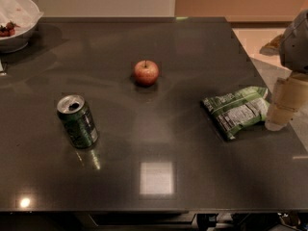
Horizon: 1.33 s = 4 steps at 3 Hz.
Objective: Pick green jalapeno chip bag
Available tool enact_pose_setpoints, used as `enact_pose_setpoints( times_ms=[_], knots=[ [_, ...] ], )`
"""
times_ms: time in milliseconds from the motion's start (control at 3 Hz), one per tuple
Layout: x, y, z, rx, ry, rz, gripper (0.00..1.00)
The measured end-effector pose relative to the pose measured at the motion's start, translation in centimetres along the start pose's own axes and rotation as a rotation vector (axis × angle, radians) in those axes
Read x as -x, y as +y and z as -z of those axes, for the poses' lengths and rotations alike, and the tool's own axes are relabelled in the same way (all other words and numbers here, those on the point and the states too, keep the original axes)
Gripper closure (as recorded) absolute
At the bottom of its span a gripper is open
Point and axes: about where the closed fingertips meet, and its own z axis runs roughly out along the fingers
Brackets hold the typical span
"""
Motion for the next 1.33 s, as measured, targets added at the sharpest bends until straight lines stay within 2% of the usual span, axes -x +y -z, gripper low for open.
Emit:
enact_pose_setpoints(
  times_ms=[667,1333],
  knots=[
    [-3.5,-3.4,-4.3,0.07,0.036,0.043,0.0],
    [-4.9,-5.0,-8.3,0.12,0.046,0.083,0.0]
  ],
)
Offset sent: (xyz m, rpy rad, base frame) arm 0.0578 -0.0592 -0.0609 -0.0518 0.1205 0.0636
